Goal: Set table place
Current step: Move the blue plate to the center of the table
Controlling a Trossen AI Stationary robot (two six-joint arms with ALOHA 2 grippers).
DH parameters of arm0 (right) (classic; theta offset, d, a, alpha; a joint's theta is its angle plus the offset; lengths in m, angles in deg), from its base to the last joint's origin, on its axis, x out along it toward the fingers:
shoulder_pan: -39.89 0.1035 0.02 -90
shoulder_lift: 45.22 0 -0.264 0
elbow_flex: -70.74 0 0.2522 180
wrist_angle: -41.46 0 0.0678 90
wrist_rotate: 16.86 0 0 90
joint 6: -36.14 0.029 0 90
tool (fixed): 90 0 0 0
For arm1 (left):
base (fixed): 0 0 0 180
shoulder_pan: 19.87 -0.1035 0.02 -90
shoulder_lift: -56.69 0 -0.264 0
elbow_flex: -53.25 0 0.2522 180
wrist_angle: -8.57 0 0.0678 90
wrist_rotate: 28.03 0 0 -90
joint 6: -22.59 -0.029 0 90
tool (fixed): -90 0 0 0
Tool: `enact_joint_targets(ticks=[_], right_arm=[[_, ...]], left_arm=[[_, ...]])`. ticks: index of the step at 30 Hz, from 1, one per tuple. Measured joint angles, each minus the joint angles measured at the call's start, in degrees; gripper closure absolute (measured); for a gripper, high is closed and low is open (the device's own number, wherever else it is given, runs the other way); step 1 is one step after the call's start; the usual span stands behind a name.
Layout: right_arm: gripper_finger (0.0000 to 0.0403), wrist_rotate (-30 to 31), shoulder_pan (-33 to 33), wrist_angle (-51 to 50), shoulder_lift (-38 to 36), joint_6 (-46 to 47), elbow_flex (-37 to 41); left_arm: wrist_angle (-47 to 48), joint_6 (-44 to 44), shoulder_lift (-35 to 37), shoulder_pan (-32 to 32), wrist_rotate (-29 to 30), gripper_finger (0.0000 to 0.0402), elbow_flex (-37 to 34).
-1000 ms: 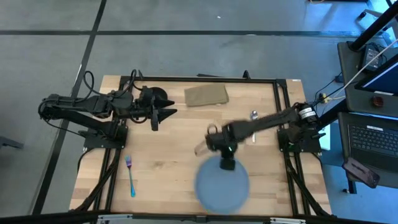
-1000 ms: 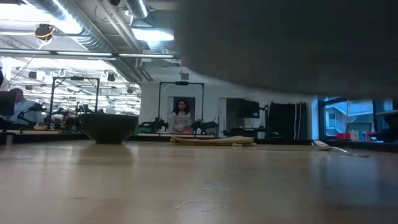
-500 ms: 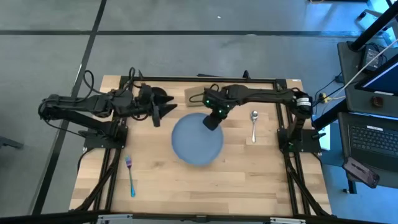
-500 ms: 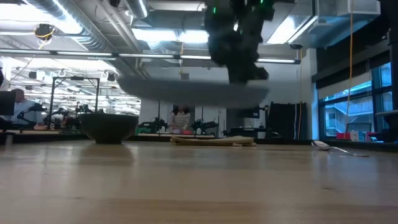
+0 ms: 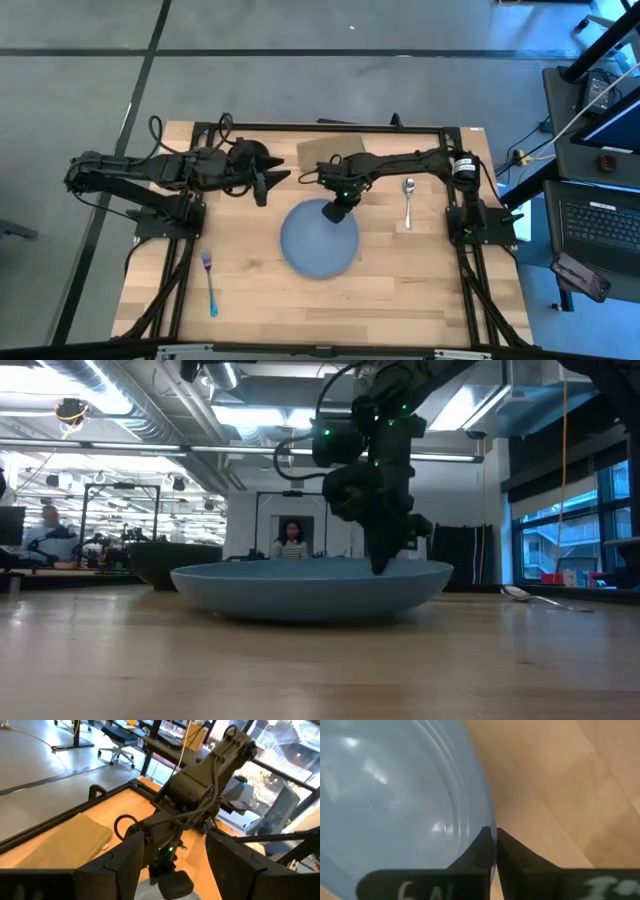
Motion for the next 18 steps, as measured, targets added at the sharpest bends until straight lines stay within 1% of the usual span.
enact_joint_targets(ticks=[5, 10, 18], right_arm=[[0.0366, 0.18, -0.04, 0.36, 1.96, -1.28, 0.0], [0.0348, 0.2, -0.02, 0.33, 3.67, -4.39, -0.02], [0.0308, -0.24, 0.02, -0.05, 3.41, -5.6, -0.84]], left_arm=[[-0.15, 1.62, 0.04, 0.0, -0.07, 0.0195, 0.0], [-0.1, 4.37, 0.04, 0.0, -1.5, 0.0195, 0.0], [-0.08, 4.66, 0.04, 0.0, -2.0, 0.0195, 0.0]])
